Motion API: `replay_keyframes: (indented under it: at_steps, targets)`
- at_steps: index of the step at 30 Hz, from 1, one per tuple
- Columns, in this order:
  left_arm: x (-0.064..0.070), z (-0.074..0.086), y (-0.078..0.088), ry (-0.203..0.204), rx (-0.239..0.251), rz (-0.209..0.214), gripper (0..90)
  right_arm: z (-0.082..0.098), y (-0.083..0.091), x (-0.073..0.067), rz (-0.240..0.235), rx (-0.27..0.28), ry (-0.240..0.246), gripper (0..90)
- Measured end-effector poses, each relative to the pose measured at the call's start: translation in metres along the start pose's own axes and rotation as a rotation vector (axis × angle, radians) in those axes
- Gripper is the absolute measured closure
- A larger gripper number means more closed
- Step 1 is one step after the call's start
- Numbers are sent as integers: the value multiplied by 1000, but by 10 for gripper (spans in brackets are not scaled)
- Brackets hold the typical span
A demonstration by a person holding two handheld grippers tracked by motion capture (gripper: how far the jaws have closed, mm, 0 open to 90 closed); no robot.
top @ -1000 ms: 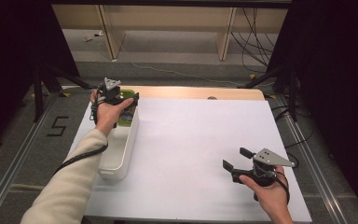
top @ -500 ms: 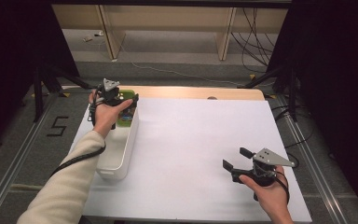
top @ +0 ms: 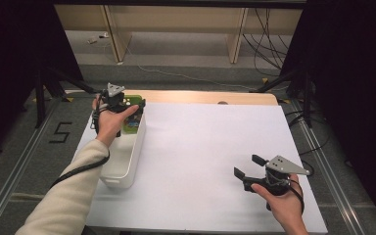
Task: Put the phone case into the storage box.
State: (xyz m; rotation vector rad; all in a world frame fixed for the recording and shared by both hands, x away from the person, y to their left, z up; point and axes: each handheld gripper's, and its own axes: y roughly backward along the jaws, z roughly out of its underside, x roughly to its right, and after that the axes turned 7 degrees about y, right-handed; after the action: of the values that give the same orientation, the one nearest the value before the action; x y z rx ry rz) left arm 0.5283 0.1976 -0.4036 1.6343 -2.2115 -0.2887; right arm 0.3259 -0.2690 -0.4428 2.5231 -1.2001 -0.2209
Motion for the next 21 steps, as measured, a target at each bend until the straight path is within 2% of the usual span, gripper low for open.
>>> replay_keyframes:
  at_steps: [21]
  targets:
    - [2, -9, 15, -13, 32, 2, 0, 0, 0, 0, -1, -2, 1, 159]
